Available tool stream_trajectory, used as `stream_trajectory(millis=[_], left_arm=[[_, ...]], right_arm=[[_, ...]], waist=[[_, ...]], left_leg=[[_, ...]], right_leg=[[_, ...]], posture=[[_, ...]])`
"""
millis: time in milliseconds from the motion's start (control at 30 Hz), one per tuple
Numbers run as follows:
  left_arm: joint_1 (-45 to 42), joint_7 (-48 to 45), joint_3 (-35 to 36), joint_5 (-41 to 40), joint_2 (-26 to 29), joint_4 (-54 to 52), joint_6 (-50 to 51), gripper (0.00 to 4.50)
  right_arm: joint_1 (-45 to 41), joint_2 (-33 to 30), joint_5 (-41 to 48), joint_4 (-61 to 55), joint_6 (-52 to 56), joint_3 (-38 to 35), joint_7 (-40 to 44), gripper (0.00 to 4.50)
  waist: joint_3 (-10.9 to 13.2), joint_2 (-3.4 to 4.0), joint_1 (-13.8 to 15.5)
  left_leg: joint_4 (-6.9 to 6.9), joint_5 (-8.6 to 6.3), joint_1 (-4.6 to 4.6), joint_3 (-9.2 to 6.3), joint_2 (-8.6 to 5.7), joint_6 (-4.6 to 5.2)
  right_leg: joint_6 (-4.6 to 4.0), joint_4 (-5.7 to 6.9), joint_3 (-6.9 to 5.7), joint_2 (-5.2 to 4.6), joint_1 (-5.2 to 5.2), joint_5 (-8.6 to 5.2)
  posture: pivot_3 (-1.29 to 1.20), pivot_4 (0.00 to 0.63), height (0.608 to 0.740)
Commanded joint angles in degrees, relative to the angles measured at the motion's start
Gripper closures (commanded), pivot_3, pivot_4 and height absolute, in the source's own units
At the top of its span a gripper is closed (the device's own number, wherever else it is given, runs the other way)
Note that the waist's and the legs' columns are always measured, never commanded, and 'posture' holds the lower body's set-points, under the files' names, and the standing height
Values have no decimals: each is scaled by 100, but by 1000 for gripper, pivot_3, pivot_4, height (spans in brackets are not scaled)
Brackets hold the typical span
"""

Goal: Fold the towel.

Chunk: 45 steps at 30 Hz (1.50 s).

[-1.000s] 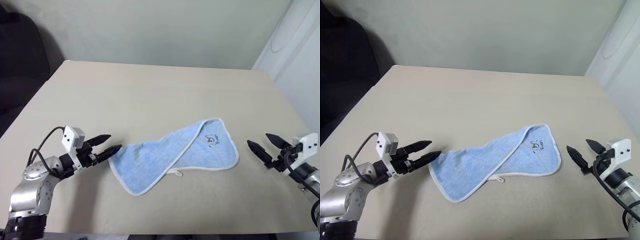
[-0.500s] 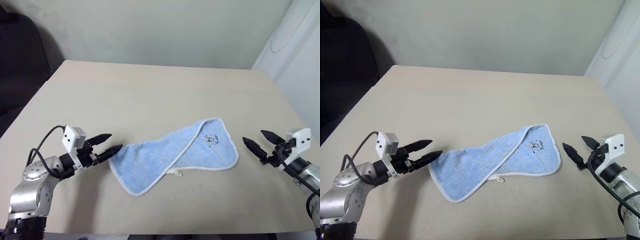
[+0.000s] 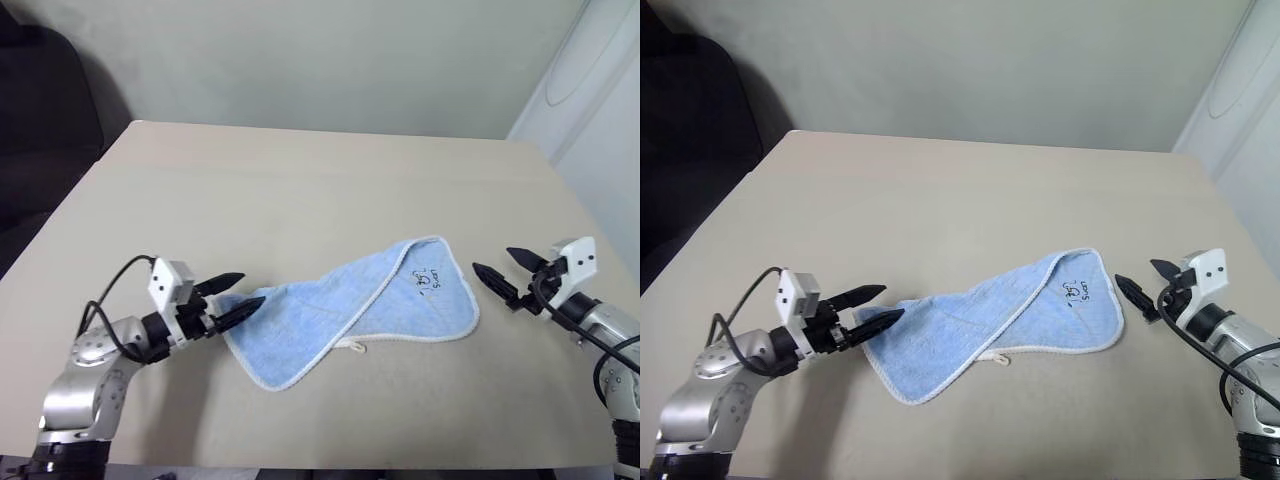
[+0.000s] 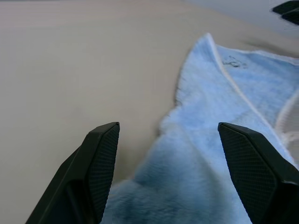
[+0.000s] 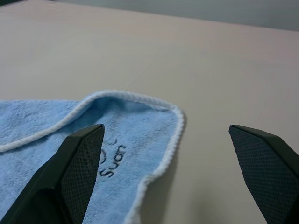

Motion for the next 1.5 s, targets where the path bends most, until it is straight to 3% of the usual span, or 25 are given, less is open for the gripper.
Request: stream_trajectory(millis=[33,367,833,1067,1267,1500], left_arm=[[-134,-16,-64,6,35,-272,-54,847],[-442,-124,-273,-157,-12,-255,19,847],[-163,-1419,-725,449,920,-428,-724,847],[-389,-2720,-1081,507,1765,-242,-919,847],[-993,-3777,-1898,841,2456,187,-1612,847],[-1724,-3784,-3029,1215,2348,794,-2213,847]], right_arm=[[-210,-145,-64,-13,-107,42,137,0],[-1446,-141,-125,910,455,470,212,0],[-2405,346,-798,2008,-93,1228,202,0],[-2291,568,-834,1825,-175,1247,179,0],[-1756,729,-689,1242,-75,1015,-41,0],[-1294,835,-523,592,155,809,-347,0]], waist=[[0,0,-2],[2,6,-8],[3,13,-3],[1,13,3],[-1,13,12],[-8,14,-2]], left_leg=[[0,1,2,0,0,0],[-2,7,17,2,0,1],[-7,5,32,-5,0,-2],[-9,2,22,-11,0,-5],[-9,1,12,-18,3,-7],[-8,3,-7,-13,1,-3]], right_leg=[[0,0,0,0,2,0],[-2,0,0,-1,14,2],[-15,-2,-2,-1,20,18],[-31,-5,-3,-1,9,27],[-36,-9,-3,-7,0,30],[-42,-14,-3,-23,-16,34]], posture=[[0,150,740],[0,150,740],[0,150,740],[0,150,740],[0,150,740],[0,150,740]])
